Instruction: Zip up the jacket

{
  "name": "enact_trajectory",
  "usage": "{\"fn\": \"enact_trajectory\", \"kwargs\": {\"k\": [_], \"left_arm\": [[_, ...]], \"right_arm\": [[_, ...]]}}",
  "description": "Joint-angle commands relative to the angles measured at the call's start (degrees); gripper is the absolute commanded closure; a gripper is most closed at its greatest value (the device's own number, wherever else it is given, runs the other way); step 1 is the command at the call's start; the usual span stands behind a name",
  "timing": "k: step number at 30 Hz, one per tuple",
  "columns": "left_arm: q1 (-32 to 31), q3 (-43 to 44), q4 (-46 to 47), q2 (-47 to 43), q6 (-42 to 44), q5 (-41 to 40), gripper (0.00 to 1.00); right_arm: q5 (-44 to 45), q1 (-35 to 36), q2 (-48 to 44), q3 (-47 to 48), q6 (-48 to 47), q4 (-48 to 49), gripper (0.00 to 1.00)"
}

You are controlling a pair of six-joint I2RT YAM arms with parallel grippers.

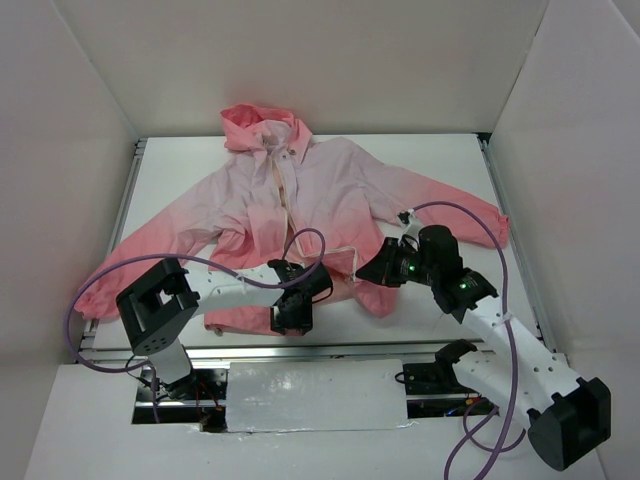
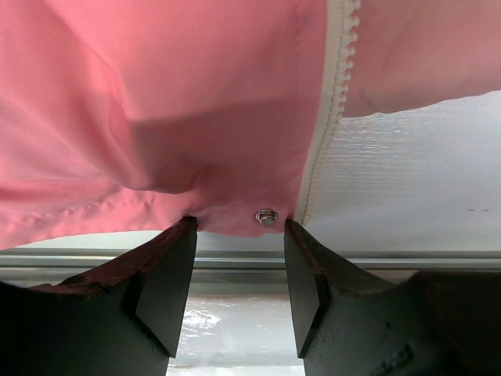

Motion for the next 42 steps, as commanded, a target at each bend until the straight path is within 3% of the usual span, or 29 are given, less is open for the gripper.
{"fn": "enact_trajectory", "kwargs": {"k": [1,17,34,38,42], "left_arm": [[-0.16,-1.24,-0.08,0.52,-1.70,-1.74,0.40],[-0.25,0.34,-2.27,-3.08,-1.79,-4.38,0.37],[-0.60,-3.00,1.06,1.31,-2.05,-2.63,0.38],[-0.95,-7.47,4.56,1.75,-2.93,-1.75,0.39],[-1.39,-9.85,7.47,2.37,-3.28,-0.43,0.48]], "right_arm": [[-0.52,-0.19,-1.43,0.30,-0.66,-0.47,1.00],[-0.79,-0.10,-2.83,-0.93,0.04,-0.38,1.00],[-0.79,-0.19,-3.27,-0.84,0.13,-0.91,1.00],[-0.70,-0.10,-3.63,-1.28,0.13,-1.00,1.00],[-0.79,-0.10,-3.80,-1.37,0.04,-1.26,1.00]]}}
